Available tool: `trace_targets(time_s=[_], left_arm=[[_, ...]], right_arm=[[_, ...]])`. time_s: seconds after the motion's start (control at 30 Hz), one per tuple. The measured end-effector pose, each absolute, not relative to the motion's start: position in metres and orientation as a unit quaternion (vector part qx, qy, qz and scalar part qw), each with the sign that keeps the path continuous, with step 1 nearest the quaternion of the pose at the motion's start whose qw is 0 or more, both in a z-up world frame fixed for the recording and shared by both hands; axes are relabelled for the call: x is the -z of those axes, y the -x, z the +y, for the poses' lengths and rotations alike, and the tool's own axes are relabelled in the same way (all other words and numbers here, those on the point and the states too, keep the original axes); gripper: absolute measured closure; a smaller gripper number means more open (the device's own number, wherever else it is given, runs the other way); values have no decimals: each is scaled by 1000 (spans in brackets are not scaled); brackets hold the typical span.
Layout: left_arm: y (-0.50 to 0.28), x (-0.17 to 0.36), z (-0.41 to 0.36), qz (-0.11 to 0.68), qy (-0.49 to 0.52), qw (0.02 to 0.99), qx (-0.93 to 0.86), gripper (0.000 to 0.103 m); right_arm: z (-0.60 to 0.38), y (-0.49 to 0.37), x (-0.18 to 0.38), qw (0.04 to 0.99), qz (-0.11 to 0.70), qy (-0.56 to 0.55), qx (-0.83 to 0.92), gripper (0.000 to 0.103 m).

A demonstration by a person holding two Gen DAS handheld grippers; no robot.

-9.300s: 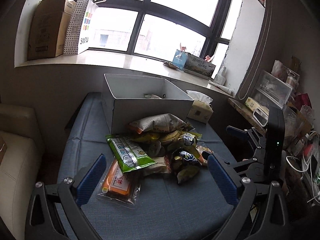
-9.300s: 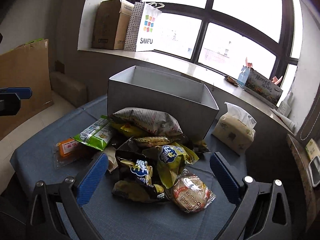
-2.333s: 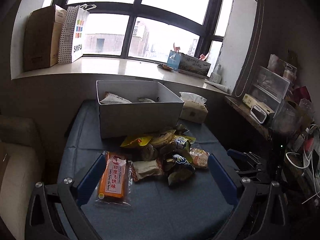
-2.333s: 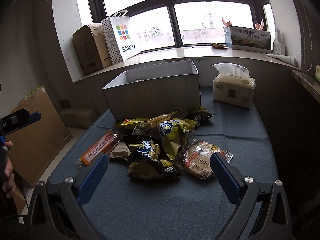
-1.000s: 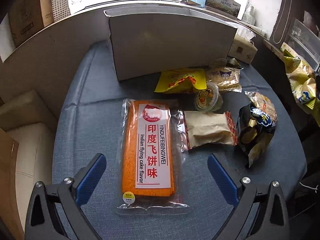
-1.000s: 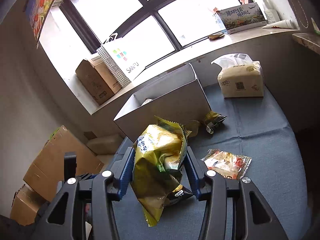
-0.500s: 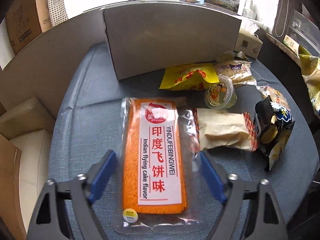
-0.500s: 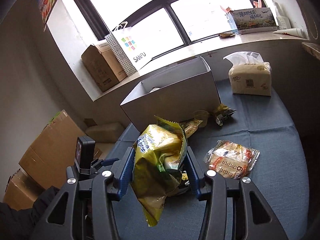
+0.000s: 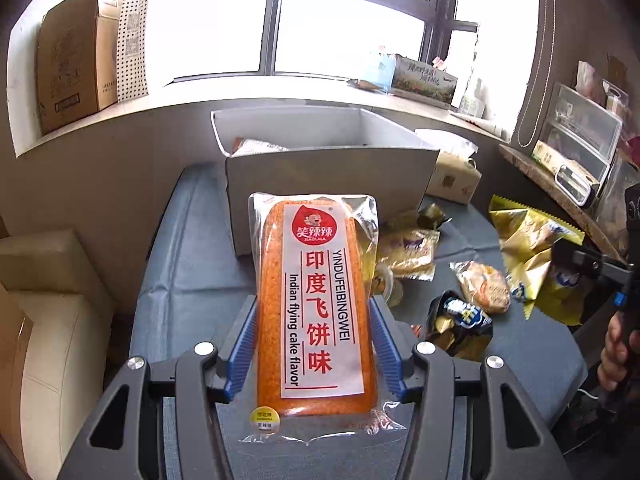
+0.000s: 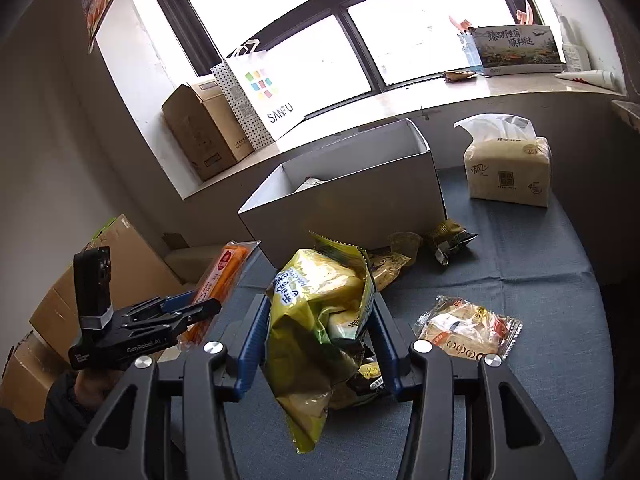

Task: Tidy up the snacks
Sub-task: 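Place both held packs into the white box and open both tools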

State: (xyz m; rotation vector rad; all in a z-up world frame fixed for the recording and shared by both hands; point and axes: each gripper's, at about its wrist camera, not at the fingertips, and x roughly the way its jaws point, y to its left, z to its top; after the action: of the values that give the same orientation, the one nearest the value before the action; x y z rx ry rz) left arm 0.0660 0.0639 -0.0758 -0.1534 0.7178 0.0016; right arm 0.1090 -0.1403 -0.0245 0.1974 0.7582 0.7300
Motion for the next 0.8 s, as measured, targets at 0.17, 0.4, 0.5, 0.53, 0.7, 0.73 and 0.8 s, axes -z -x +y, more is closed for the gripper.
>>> trace_targets(time_s=[0.17, 0.4, 0.5, 0.53, 0.7, 0.73, 0.8], left_arm=[[-95, 38, 67, 313, 95, 945, 16, 45], [-160, 1, 90, 284, 131, 949, 28, 45], [-198, -3, 102, 293, 145, 945, 15, 45], [-209, -3, 106, 297, 148, 943, 12, 45], [-257, -1, 118, 310, 121, 943, -18, 40], [-266, 2, 123, 323, 124, 938, -20, 34], [-284, 13, 133, 373, 143, 916, -31, 4]], right_arm=[[-125, -139, 1, 873, 333, -80, -346, 50], [-97, -204, -26, 888, 322, -62, -323, 50], [-84, -241, -29, 891, 335, -66, -298, 50], [-78, -253, -30, 893, 339, -64, -290, 50], [-47, -301, -28, 897, 352, -39, -264, 49], [-42, -310, -28, 899, 353, -33, -257, 49], [-33, -327, -28, 902, 356, -24, -244, 40]])
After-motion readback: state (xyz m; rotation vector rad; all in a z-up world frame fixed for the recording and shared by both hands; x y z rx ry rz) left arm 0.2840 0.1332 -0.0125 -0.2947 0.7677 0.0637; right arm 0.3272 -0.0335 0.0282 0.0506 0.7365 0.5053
